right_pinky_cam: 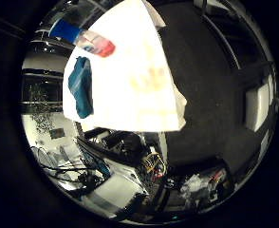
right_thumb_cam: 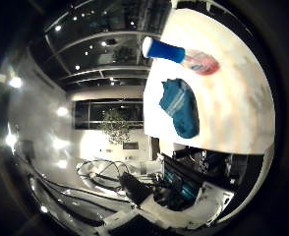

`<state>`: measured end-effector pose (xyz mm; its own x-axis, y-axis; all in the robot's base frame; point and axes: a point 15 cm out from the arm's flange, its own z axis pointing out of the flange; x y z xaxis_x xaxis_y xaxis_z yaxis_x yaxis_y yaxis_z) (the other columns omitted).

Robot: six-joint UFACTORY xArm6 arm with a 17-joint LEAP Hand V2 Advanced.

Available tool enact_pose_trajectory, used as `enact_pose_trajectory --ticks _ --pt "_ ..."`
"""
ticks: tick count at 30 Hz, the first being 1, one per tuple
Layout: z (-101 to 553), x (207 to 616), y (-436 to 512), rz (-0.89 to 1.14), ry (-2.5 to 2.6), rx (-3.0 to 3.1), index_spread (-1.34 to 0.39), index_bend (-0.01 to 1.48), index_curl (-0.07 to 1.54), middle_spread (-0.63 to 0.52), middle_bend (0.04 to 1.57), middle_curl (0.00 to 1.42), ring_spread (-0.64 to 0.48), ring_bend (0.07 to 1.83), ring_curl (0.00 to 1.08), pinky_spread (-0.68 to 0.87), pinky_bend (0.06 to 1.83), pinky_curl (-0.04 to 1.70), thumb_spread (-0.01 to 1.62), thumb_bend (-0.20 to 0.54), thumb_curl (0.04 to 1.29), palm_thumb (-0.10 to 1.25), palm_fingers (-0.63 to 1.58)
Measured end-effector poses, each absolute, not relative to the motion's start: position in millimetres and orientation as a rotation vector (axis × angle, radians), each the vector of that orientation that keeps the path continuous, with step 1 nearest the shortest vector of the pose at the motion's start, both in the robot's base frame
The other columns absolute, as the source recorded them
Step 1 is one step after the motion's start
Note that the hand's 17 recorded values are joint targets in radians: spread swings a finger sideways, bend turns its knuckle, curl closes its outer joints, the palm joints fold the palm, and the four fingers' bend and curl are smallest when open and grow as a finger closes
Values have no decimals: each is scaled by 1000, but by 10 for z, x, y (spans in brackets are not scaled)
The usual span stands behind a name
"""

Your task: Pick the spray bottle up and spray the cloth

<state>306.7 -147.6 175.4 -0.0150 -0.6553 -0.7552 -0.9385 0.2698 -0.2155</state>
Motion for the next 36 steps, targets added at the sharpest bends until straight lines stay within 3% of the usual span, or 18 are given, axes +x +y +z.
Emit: enact_pose_trajectory --ticks 36 --pt "1460 4171 -1019 584 1541 -1428 -205 141 226 92 291 335 156 443 263 308 496 320 883 -32 304 387 54"
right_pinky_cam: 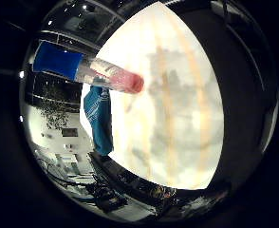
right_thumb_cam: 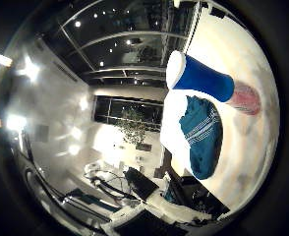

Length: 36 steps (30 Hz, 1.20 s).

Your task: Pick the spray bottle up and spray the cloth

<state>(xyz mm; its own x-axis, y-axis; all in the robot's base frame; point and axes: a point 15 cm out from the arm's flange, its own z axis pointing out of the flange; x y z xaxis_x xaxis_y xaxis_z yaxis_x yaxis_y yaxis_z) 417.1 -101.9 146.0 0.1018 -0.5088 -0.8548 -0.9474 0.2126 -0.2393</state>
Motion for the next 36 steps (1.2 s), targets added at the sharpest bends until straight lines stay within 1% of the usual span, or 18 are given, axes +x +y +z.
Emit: enact_pose_trajectory --ticks 16,36 --pt "1415 4493 -741 617 1486 -1487 -204 141 234 91 301 335 143 448 253 307 490 302 892 -32 309 395 72" --pt "1366 4715 -463 649 1442 -1501 -191 140 237 87 312 337 128 466 254 305 488 299 897 -31 305 402 98"
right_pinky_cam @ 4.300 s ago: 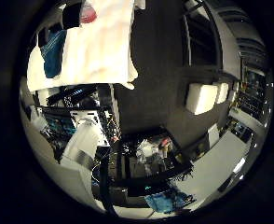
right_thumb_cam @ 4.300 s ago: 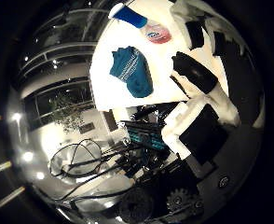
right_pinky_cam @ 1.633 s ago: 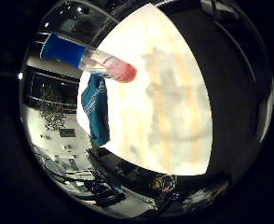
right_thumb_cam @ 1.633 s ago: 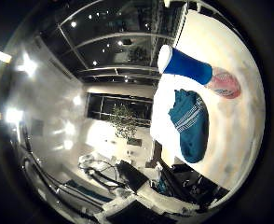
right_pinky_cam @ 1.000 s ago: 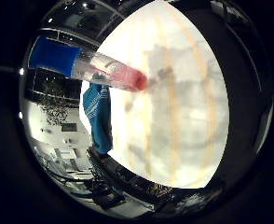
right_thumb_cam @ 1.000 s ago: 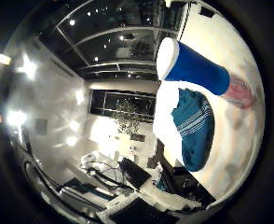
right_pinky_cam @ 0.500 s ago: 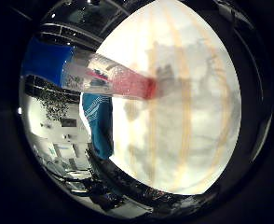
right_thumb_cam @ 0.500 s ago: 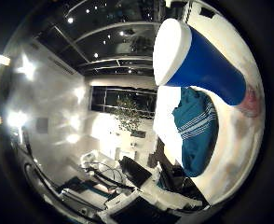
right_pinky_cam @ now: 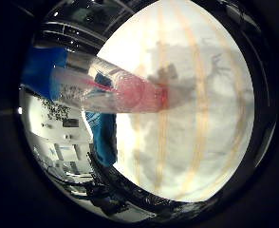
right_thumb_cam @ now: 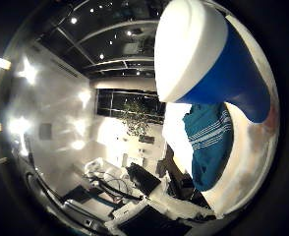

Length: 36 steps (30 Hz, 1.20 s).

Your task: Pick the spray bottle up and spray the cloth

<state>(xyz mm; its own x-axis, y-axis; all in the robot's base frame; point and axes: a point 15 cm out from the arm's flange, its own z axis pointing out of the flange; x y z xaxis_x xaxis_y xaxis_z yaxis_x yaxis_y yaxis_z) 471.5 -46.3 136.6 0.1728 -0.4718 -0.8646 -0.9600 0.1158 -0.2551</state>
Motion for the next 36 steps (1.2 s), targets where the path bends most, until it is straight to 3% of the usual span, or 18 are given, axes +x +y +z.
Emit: enact_pose_trajectory --ticks 13,18,22,25,29,32,36 --pt "1381 4798 -252 668 1418 -1497 -191 142 235 77 345 343 114 492 257 304 491 293 899 -30 307 413 123" --pt "1389 4826 -261 663 1420 -1469 -175 145 241 41 373 352 78 590 278 280 497 285 912 -28 308 432 250" --pt "1382 4860 -293 657 1428 -1432 -199 162 251 -39 478 397 -40 778 334 98 590 290 923 -25 311 477 470" --pt "1335 4860 -349 661 1443 -1399 -247 170 259 -99 584 454 -136 921 390 -137 813 345 931 -23 315 522 705" --pt "1302 4896 -398 669 1452 -1326 -321 213 317 -143 698 538 -193 1044 461 -340 997 428 943 -23 320 580 949" --pt "1285 4882 -374 689 1446 -1309 -363 288 385 -155 768 587 -192 1066 484 -382 1049 465 941 -25 320 599 1164" --pt "1271 4839 -324 742 1443 -1277 -392 449 529 -129 938 653 -189 1114 520 -356 1133 532 943 -24 321 632 1229"
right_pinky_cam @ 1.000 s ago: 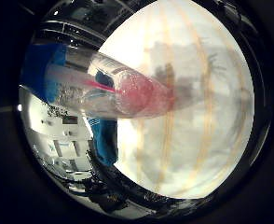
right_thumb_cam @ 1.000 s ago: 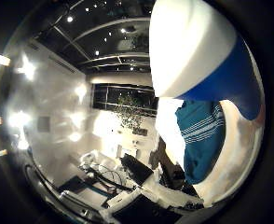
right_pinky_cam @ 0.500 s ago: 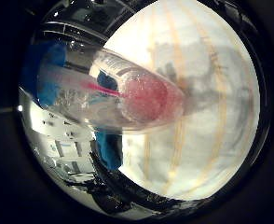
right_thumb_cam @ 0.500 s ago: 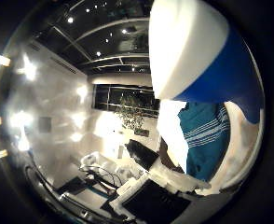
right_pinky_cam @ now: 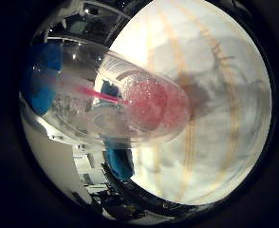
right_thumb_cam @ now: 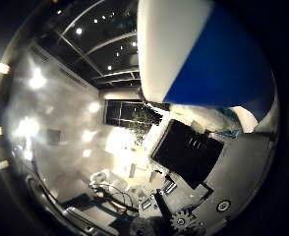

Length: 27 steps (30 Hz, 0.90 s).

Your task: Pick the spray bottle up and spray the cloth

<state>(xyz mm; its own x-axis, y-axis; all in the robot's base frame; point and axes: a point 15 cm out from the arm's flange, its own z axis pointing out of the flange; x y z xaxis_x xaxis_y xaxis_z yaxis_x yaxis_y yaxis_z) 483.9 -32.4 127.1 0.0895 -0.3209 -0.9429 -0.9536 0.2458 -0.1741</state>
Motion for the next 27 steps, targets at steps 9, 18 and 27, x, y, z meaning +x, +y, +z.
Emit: enact_pose_trajectory --ticks 9,18,27 --pt "1267 4816 -289 806 1429 -1238 -315 905 787 -92 1204 688 -169 1347 595 -228 1263 688 944 -18 332 709 1232" --pt "1435 4846 -251 826 1390 -1194 -218 1126 828 -76 1341 676 -159 1458 627 -158 1242 915 962 -1 465 1035 1167" --pt "1869 4881 -135 807 1322 -1245 -183 1162 802 -73 1376 646 -150 1481 617 -141 1138 1128 1037 -11 545 1099 1162"
